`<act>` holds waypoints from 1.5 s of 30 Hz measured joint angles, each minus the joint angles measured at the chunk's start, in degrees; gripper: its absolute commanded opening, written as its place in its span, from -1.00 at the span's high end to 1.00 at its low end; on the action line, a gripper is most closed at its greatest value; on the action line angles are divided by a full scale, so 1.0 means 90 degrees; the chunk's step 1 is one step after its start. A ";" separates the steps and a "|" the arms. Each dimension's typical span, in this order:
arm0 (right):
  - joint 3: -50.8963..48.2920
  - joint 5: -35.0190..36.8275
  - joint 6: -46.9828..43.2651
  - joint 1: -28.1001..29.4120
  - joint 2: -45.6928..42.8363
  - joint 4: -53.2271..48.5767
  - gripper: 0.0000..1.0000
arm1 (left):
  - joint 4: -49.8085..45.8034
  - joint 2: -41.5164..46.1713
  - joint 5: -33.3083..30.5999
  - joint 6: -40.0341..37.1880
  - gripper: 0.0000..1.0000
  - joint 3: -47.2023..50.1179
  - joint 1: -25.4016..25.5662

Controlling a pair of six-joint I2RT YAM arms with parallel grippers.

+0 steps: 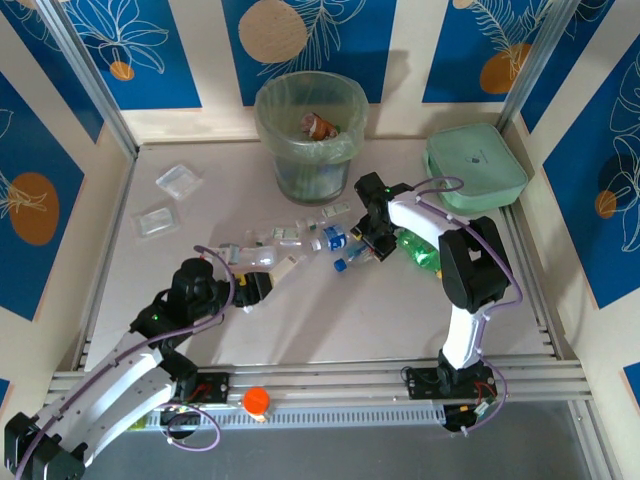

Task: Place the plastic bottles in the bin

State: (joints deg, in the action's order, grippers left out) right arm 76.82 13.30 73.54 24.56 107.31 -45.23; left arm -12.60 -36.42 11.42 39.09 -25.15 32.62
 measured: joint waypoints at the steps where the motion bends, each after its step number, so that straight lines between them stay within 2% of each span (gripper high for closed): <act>1: 0.0007 -0.0005 0.0000 -0.0005 0.0010 0.0000 -0.27 | 0.0000 0.0005 -0.0002 -0.0017 -0.52 0.0005 0.0000; 3: 0.0010 -0.0029 0.0000 -0.0019 0.0019 0.0000 -0.27 | 0.0000 0.0005 0.0000 -0.0019 -0.52 0.0005 0.0000; 7: 0.0019 -0.0068 -0.0058 -0.0036 0.0036 -0.0010 -0.42 | 0.0002 0.0000 0.0017 -0.0019 -0.52 0.0005 0.0000; 11: 0.0015 -0.0058 -0.0151 -0.0095 0.0408 0.0029 -0.48 | 0.0002 -0.0005 0.0019 -0.0019 -0.52 0.0005 0.0000; 23: -0.0274 -0.0036 -0.0350 -0.0155 0.0301 0.0090 -0.13 | -0.0007 -0.0005 0.0041 -0.0061 -0.51 0.0005 0.0000; 29: -0.0274 0.0066 -0.0512 -0.0124 -0.0002 -0.0029 -0.08 | -0.0141 0.0000 0.0063 -0.0070 -0.51 -0.0058 0.0000; 35: -0.0318 0.0180 -0.0707 0.0049 -0.0860 -0.0240 -0.06 | -0.0478 0.0007 0.0063 -0.0231 -0.51 -0.0542 0.0000; 39: -0.0600 0.0146 -0.0988 0.0182 -0.1797 -0.0209 0.07 | -0.0714 0.0078 0.0058 -0.0364 -0.51 -0.0950 0.0000; 45: -0.1049 -0.0097 -0.1741 0.0471 -0.3240 0.0102 0.08 | -0.1042 0.0046 0.0012 -0.0573 -0.51 -0.1530 0.0000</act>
State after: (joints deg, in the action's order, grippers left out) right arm 67.37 12.43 57.87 28.80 78.15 -44.31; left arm -21.98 -36.01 11.53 33.93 -38.92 32.62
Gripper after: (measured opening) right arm 0.460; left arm 0.755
